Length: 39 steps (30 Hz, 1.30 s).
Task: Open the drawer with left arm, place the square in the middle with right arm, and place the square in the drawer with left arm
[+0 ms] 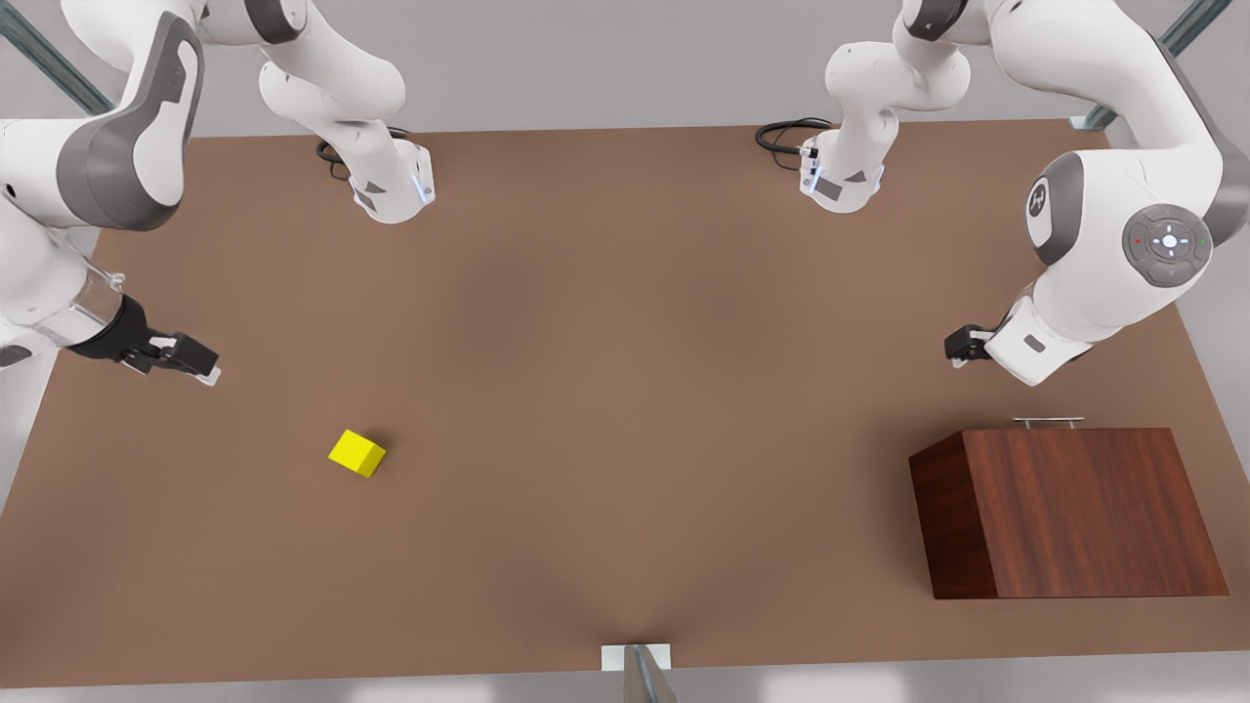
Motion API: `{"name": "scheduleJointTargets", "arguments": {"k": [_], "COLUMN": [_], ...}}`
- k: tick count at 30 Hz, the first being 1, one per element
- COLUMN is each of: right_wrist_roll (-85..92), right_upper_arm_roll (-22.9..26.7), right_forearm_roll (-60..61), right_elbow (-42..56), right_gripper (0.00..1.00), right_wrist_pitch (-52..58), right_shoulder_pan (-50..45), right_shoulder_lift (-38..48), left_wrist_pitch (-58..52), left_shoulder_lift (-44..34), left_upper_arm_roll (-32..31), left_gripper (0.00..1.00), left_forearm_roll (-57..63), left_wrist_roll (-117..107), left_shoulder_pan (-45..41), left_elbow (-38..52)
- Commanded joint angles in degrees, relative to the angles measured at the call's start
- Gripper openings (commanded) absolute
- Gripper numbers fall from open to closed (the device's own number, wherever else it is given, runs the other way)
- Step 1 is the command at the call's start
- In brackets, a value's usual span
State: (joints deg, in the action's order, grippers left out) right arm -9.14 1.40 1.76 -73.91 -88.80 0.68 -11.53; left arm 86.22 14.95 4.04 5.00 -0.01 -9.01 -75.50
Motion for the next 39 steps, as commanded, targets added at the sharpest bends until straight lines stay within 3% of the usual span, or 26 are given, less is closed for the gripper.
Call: {"name": "scheduleJointTargets", "arguments": {"k": [1, 3, 6, 8, 14, 16, 20, 23, 39], "right_wrist_roll": [0.0, -0.2, -0.3, -0.2, -6.4, -6.1, -13.8, -23.8, -22.9], "right_upper_arm_roll": [0.0, 0.0, -0.3, -0.3, -0.4, -0.3, 1.5, 1.4, 1.4], "right_forearm_roll": [0.0, -0.1, 0.0, 0.3, 0.9, 0.8, 1.1, 1.2, 1.5], "right_elbow": [0.0, -0.5, -0.5, -2.9, -11.7, -21.4, -27.5, -29.6, -35.7], "right_gripper": [1.00, 1.00, 1.00, 1.00, 1.00, 1.00, 1.00, 1.00, 1.00], "right_wrist_pitch": [0.0, 0.1, -6.1, -12.0, -22.5, -33.1, -36.4, -35.9, -43.7], "right_shoulder_pan": [0.3, 0.2, -0.2, -1.9, -3.7, -3.7, -3.1, -3.7, -4.9], "right_shoulder_lift": [-0.1, -0.2, -6.8, -10.8, -17.3, -16.7, -15.6, -14.7, -20.1], "left_wrist_pitch": [0.0, 4.7, 20.3, 30.8, 45.8, 46.7, 47.5, 48.7, 64.3], "left_shoulder_lift": [0.0, -2.4, -12.2, -13.5, -13.6, -12.7, -11.6, -10.6, -7.4], "left_upper_arm_roll": [0.0, 0.0, 1.9, 3.5, 6.0, 6.1, 6.0, 6.1, 13.2], "left_gripper": [1.00, 1.00, 1.00, 1.00, 1.00, 1.00, 1.00, 1.00, 1.00], "left_forearm_roll": [0.4, 0.5, 0.7, 0.7, 0.4, 0.3, 0.2, 0.2, 0.1], "left_wrist_roll": [-0.3, -9.2, -36.8, -48.9, -66.8, -70.2, -75.6, -78.4, -82.4], "left_shoulder_pan": [0.0, 0.0, 0.3, 0.4, 2.2, 2.2, 2.9, 4.3, 6.0], "left_elbow": [-0.1, -5.6, -23.7, -30.1, -41.1, -41.3, -41.4, -41.4, -52.2]}}
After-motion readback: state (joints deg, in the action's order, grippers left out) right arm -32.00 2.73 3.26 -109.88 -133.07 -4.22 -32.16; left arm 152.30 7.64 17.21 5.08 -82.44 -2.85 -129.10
